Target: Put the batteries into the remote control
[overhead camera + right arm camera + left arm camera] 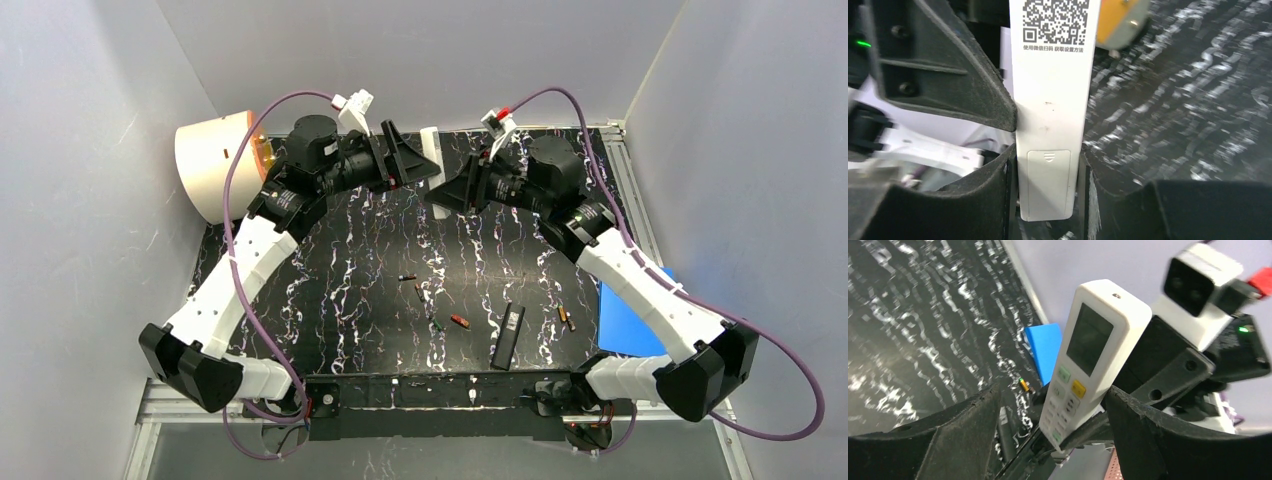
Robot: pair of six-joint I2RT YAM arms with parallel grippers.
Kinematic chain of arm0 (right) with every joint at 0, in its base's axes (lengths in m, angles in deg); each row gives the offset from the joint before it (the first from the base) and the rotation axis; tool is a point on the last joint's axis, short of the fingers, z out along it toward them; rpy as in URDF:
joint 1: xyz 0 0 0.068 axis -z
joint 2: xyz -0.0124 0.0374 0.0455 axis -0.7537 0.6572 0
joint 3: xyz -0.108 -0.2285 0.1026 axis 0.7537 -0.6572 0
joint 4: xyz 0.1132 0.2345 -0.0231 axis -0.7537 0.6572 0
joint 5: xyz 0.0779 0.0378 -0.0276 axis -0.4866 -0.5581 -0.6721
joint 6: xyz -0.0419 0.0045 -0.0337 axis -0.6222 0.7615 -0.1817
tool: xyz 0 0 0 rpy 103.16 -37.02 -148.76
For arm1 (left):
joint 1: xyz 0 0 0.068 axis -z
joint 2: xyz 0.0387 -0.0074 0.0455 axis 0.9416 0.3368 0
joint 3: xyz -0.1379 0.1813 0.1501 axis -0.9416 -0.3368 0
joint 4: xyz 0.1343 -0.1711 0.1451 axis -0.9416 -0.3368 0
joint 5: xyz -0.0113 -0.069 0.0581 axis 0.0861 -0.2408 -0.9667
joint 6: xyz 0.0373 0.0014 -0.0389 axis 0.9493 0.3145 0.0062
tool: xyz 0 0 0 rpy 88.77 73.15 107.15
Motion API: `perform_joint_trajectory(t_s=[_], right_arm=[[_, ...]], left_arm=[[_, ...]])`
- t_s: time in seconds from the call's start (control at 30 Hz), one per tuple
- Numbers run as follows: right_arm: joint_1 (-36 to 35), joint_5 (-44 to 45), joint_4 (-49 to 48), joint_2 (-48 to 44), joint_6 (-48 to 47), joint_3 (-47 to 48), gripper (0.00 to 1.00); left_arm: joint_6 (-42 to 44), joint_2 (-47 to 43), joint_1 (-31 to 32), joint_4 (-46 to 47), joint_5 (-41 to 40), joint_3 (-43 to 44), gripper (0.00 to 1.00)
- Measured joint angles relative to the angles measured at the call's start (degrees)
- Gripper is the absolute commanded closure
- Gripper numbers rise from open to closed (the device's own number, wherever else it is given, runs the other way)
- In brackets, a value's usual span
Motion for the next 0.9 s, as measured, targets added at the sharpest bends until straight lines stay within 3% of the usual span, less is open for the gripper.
perform_joint_trajectory(t_s=[0.2,0.37,0.63,0.9], right_arm=[[-5.8,12.0,18.4,2.5,-16.6,5.7,0.86],[-10.8,20.2,25.7,4.4,-24.0,6.4,0.86],[-12.3,25.6,27.8,4.5,-27.5,6.7,0.86],[-14.0,25.9,27.6,5.4,-27.7,6.8,0.86]], left_arm=[[1.5,-0.2,0.0,-8.6,-4.7,-0.3,0.29],[1.4,-0.1,0.0,-12.2,-6.7,-0.5,0.46],[-1.0,1.4,0.0,-14.4,-5.8,-2.3,0.58],[-5.4,3.1,0.0,-10.6,0.3,-5.1,0.68]])
